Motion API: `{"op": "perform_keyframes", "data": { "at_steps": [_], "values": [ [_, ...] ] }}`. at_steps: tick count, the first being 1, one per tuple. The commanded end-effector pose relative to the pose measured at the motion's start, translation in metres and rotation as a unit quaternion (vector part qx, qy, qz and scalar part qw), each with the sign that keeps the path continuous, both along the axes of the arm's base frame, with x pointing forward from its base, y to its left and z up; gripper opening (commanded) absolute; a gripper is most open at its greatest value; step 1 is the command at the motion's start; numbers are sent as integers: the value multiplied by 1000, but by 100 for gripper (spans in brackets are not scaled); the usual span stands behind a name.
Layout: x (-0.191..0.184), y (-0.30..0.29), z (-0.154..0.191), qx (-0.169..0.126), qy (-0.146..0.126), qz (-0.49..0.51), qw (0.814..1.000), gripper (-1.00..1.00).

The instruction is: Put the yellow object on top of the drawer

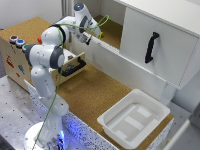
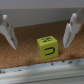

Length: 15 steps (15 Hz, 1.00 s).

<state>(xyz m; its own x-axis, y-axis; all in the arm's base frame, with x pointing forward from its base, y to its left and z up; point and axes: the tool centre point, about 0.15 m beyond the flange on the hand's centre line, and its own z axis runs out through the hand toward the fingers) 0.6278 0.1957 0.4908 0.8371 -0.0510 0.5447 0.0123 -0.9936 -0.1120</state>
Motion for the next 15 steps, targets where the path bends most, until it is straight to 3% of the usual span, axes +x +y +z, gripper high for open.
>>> {"op": "perform_keyframes", "data": {
  "at_steps": [1,5,6,10,15],
  "values": [
    [44,-7,-7,-48,81,26,995,100],
    [50,-15,-20,-46,95,46,993,100],
    [51,-17,-21,-44,95,49,993,-100],
    [51,-17,-24,-44,98,60,992,-100],
    [47,-8,-28,-42,80,58,994,-100]
  ]
}}
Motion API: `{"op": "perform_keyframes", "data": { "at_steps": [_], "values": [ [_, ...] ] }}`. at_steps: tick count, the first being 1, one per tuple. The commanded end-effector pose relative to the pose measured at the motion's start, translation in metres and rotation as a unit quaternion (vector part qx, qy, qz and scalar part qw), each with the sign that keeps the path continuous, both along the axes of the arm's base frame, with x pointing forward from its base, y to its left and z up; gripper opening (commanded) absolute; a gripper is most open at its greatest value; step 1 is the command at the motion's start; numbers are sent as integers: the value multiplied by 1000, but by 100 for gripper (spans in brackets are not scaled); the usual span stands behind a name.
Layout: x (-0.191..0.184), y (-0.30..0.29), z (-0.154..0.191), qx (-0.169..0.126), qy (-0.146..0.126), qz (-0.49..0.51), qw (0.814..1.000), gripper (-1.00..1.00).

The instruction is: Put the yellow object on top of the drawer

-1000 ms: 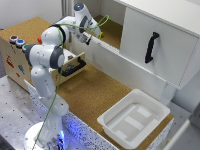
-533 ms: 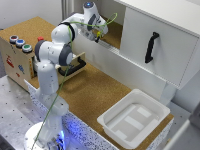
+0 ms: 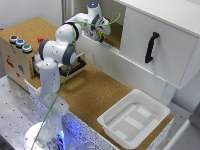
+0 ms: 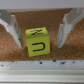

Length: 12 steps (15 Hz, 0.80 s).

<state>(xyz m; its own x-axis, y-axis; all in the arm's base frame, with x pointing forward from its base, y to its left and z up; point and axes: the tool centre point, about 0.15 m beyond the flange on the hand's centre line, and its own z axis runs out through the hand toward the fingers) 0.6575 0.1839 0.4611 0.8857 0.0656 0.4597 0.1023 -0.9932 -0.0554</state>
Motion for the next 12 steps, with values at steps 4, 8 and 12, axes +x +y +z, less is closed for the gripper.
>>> {"op": "perform_keyframes", "data": {
  "at_steps": [4,8,12],
  "values": [
    [-25,9,16,-8,7,4,1000,-100],
    [-95,16,26,-6,-15,16,1000,-100],
    [-175,34,29,-2,-16,42,999,-100]
  ]
}}
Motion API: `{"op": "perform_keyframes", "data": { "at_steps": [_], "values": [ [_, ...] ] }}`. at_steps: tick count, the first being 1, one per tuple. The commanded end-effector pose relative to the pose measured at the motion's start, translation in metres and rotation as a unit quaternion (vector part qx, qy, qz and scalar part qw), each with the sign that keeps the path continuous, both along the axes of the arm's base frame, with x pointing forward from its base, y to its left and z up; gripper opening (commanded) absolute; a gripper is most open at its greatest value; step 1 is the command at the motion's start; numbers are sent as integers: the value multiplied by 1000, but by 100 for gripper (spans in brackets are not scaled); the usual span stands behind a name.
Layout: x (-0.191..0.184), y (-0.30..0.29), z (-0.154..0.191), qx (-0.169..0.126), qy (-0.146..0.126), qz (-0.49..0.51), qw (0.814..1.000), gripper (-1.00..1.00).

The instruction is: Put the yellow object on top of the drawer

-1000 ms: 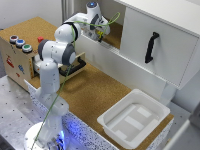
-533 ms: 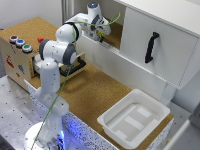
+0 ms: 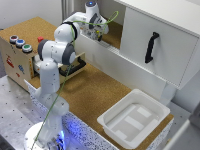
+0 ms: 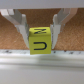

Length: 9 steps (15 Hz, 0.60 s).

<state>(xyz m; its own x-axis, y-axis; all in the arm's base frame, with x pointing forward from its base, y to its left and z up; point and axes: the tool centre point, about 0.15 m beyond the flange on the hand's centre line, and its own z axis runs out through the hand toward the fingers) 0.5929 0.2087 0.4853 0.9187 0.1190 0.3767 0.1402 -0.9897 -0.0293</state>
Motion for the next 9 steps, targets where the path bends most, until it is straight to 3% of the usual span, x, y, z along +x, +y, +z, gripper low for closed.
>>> {"op": "perform_keyframes", "data": {
  "at_steps": [1,9],
  "values": [
    [-127,14,3,24,-51,25,998,-100],
    [-230,100,-16,32,-15,146,989,-100]
  ]
}}
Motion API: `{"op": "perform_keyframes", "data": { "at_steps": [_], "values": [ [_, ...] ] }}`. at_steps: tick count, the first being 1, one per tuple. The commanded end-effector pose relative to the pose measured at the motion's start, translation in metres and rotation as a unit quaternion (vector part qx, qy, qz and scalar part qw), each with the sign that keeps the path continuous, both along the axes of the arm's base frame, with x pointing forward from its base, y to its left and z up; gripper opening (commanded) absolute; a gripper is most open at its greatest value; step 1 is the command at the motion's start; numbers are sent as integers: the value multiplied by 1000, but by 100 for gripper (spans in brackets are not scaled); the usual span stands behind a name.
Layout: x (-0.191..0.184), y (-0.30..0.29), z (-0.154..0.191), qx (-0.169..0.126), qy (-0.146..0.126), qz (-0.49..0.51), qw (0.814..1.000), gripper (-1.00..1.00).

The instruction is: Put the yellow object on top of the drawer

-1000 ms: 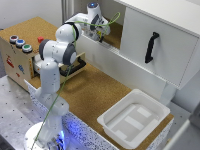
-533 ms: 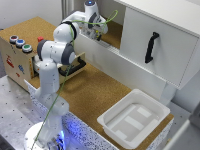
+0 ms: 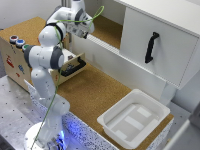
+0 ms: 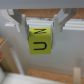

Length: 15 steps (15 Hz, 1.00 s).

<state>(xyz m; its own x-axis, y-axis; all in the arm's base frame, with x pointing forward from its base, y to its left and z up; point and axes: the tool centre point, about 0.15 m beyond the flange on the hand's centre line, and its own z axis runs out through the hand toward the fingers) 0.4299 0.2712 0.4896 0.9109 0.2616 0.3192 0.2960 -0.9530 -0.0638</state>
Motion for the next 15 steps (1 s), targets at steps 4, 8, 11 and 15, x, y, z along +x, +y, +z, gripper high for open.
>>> {"op": "perform_keyframes", "data": {
  "at_steps": [4,8,11,15],
  "values": [
    [-92,93,-37,4,-29,169,985,-100],
    [-83,137,-41,-8,-49,249,967,-100],
    [-72,157,-42,-16,-74,291,954,-100],
    [-49,172,-43,-1,-73,367,927,-100]
  ]
}}
